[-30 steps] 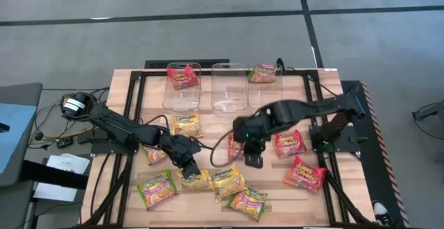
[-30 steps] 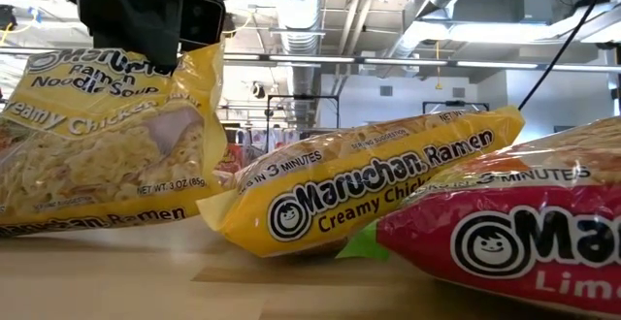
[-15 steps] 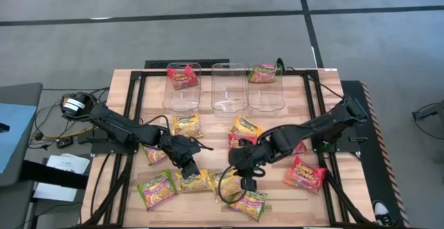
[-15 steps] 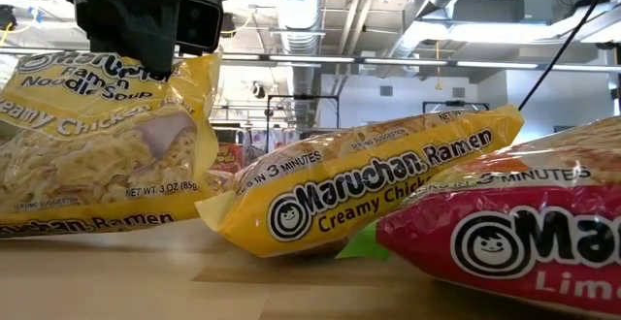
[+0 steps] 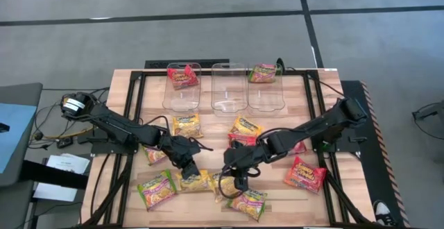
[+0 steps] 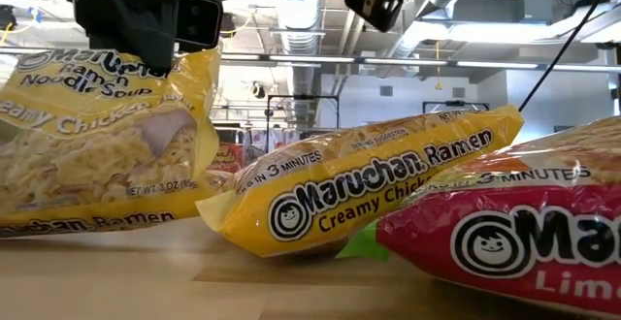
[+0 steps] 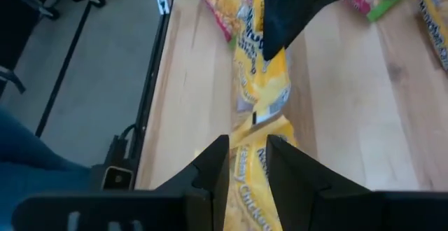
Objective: Sort Maruchan noodles
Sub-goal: Put the yellow noodle pack into the middle transparent bin
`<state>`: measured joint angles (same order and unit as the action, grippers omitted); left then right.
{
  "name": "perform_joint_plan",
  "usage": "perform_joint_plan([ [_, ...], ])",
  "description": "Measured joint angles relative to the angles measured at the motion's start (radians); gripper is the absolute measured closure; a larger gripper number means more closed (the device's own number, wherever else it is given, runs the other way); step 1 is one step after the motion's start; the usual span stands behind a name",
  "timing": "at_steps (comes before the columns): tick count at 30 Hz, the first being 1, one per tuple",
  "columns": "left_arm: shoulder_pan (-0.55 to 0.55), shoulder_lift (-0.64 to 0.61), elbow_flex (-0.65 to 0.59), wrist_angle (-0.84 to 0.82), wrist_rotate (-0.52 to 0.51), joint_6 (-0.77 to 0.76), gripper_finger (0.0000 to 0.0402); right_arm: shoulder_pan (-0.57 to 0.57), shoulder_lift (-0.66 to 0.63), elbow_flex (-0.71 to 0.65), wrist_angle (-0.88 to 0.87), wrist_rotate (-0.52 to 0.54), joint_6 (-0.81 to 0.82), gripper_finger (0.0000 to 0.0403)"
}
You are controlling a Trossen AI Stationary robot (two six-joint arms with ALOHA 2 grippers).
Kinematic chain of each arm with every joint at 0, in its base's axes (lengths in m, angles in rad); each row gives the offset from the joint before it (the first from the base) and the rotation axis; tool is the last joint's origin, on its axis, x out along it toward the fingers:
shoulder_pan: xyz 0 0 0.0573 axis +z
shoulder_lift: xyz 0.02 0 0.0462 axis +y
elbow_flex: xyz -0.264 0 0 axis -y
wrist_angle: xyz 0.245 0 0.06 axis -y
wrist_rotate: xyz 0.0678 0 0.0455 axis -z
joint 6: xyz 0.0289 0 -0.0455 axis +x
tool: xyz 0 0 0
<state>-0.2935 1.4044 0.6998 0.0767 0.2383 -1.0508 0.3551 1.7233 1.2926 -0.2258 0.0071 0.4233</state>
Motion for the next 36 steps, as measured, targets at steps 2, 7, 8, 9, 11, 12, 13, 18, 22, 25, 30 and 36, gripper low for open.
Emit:
perform_joint_plan([
  [2,0.0,0.0,0.0,0.001,-0.014,0.0,0.0401,-0.007,0.0,-0.016,0.032,0.0,-0.01,0.0281],
  [7,0.0,0.0,0.0,0.023,-0.042,0.011,0.0401,-0.039,0.0,-0.041,0.124,0.0,-0.013,0.0262],
  [8,0.001,0.0,0.0,0.032,-0.042,0.016,0.0401,-0.046,0.0,-0.046,0.139,0.0,-0.013,0.0257],
  [9,0.003,0.0,0.0,0.039,-0.044,0.019,0.0401,-0.051,0.0,-0.052,0.16,0.0,-0.013,0.0252],
  [11,0.008,0.0,0.0,0.05,-0.043,0.027,0.0401,-0.061,0.0,-0.06,0.186,0.0,-0.013,0.0244],
  [12,0.012,0.0,0.0,0.051,-0.042,0.03,0.0401,-0.066,0.0,-0.065,0.194,0.0,-0.012,0.024],
  [13,0.016,0.0,0.0,0.05,-0.043,0.034,0.0401,-0.072,0.004,-0.072,0.205,0.0,-0.009,0.0237],
  [18,0.029,0.0,0.0,0.045,-0.043,0.038,0.0401,-0.083,0.074,-0.074,0.261,-0.008,0.052,0.0227],
  [22,0.029,0.002,0.0,0.041,-0.037,0.039,0.0401,-0.082,0.114,-0.056,0.259,-0.018,0.081,0.0227],
  [25,0.029,0.003,0.0,0.04,-0.033,0.039,0.0401,-0.084,0.142,-0.027,0.292,-0.031,0.09,0.0226],
  [30,0.029,0.003,0.0,0.041,-0.034,0.045,0.0401,-0.093,0.148,-0.021,0.276,-0.028,0.127,0.0226],
  [36,0.029,0.003,0.0,0.051,-0.039,0.045,0.0401,-0.11,0.148,-0.021,0.276,-0.028,0.152,0.0226],
])
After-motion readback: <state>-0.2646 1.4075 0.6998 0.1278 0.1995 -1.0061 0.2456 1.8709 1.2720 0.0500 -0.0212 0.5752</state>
